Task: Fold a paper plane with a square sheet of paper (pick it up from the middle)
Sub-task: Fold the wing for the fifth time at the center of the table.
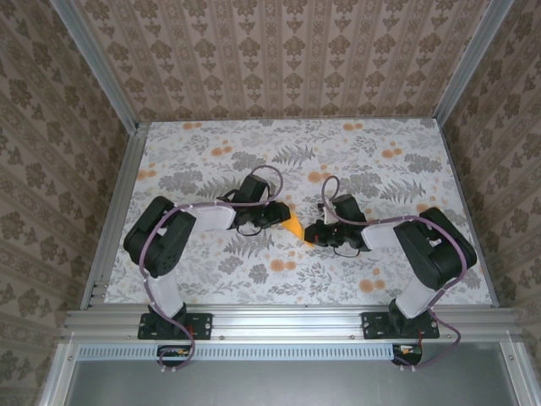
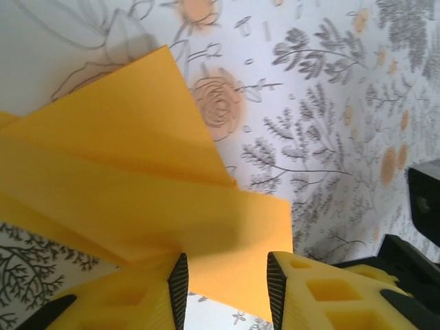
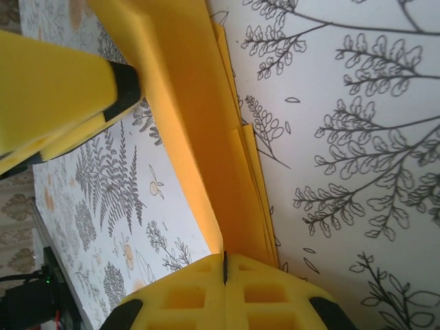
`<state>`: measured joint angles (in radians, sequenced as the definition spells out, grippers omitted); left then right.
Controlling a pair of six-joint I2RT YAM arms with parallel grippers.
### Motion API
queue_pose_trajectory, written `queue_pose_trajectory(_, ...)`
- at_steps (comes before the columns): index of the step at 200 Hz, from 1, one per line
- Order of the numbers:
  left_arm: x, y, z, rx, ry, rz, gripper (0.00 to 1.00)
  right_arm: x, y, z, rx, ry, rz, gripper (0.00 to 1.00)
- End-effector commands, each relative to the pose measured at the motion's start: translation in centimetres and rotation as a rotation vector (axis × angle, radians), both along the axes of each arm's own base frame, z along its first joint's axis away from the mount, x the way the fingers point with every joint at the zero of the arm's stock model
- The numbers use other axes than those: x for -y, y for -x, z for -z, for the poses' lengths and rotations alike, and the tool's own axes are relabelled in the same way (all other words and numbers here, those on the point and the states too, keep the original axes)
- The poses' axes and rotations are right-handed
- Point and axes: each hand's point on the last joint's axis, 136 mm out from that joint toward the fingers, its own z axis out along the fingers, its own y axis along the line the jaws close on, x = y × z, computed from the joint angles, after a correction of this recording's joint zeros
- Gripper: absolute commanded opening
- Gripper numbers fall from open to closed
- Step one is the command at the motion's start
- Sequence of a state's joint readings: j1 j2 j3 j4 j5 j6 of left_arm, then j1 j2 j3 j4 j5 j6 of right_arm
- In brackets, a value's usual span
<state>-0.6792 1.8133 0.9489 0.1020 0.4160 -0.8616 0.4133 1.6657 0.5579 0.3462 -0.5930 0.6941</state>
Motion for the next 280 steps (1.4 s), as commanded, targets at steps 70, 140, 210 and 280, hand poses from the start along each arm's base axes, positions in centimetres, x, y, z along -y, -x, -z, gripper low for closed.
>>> queue_pose_trajectory(70, 2.5, 1.1, -1.8, 0.069, 0.097, 0.094, 0.41, 0.5, 0.2, 1.1, -0.11, -0.05, 0.063, 0.0)
queue_pose_trajectory(140, 2.9, 2.7, -0.4, 0.048, 0.087, 0.126, 0.34, 1.0, 0.4, 2.5, -0.189, -0.032, 0.091, 0.0)
queue_pose_trajectory(210, 3.3, 2.7, 1.0, 0.013, 0.064, 0.13, 0.27, 1.1, 0.5, 2.6, -0.197, -0.031, 0.093, 0.0)
queue_pose_trajectory(280, 2.6, 2.5, 2.4, -0.028, 0.001, 0.105, 0.24, 1.1, 0.5, 2.6, -0.197, -0.033, 0.081, 0.01)
